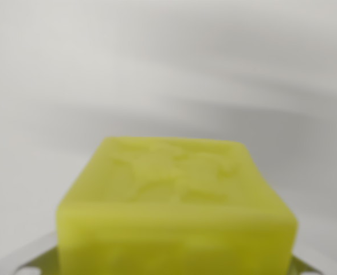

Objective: Pick yellow cube

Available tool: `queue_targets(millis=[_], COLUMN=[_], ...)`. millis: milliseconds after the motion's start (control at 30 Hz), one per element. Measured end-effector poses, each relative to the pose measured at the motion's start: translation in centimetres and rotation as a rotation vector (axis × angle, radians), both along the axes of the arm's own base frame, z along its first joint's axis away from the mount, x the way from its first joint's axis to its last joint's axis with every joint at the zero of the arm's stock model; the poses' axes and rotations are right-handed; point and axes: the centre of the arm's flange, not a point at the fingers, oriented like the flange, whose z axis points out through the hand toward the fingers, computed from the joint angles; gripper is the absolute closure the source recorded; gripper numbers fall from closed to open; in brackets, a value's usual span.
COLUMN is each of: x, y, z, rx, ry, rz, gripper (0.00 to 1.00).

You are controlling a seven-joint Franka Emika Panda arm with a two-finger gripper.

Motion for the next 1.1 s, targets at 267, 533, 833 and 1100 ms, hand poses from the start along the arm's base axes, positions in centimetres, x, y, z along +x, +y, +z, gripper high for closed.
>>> queue_targets(millis=[267, 533, 833, 1100], x=[0.0, 0.0, 0.0, 0.0], y=[0.0, 0.0, 0.0, 0.0], z=[2.0, 4.0, 6.2, 8.2], rx=[0.0, 0.0, -0.001, -0.001], ry=[0.0, 0.001, 0.001, 0.001], rz=[0.0, 0.0, 0.0, 0.0], gripper=[1.0, 1.0, 1.0, 1.0])
